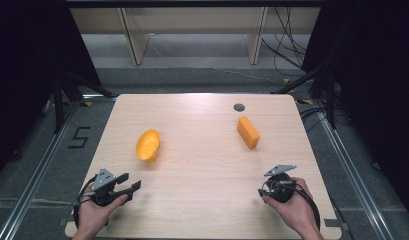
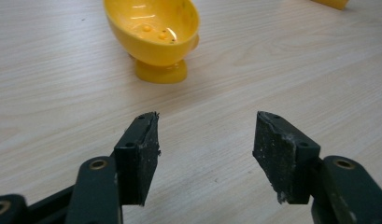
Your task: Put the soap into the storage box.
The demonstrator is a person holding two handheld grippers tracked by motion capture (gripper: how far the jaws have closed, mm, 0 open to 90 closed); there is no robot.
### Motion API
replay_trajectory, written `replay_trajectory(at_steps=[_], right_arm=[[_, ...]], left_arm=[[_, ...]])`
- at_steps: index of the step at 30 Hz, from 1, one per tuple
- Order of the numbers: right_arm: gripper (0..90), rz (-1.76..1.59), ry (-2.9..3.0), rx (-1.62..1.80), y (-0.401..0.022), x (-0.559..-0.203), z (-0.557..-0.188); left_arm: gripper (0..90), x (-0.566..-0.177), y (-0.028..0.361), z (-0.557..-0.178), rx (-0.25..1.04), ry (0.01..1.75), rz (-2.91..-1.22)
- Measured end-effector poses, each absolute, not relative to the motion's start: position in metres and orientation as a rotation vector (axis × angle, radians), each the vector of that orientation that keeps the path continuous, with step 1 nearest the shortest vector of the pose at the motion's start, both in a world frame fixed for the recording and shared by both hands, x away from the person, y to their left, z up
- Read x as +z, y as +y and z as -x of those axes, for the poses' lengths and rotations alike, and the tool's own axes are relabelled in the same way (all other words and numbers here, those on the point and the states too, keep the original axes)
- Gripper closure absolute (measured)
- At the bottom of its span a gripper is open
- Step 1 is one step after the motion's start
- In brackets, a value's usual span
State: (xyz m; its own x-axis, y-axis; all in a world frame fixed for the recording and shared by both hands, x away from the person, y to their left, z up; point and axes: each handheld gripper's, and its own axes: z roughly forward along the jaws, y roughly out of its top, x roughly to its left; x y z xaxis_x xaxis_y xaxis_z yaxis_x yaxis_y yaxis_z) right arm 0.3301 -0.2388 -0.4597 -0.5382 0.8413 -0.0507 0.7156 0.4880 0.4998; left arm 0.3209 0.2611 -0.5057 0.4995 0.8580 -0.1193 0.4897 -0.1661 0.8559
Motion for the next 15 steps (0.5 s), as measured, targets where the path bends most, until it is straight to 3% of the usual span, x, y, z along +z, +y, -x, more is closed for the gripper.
replay_trajectory(at_steps=[7, 15], right_arm=[[53.9, -1.374, 2.516, 0.512, -0.236, -0.443, -0.365], [46.1, -1.434, 2.605, 0.379, -0.223, -0.405, -0.442]], left_arm=[[37.6, -0.507, 0.257, -0.32, 0.49, 1.097, -1.833], [37.2, -0.508, 0.261, -0.321, 0.478, 1.127, -1.815]])
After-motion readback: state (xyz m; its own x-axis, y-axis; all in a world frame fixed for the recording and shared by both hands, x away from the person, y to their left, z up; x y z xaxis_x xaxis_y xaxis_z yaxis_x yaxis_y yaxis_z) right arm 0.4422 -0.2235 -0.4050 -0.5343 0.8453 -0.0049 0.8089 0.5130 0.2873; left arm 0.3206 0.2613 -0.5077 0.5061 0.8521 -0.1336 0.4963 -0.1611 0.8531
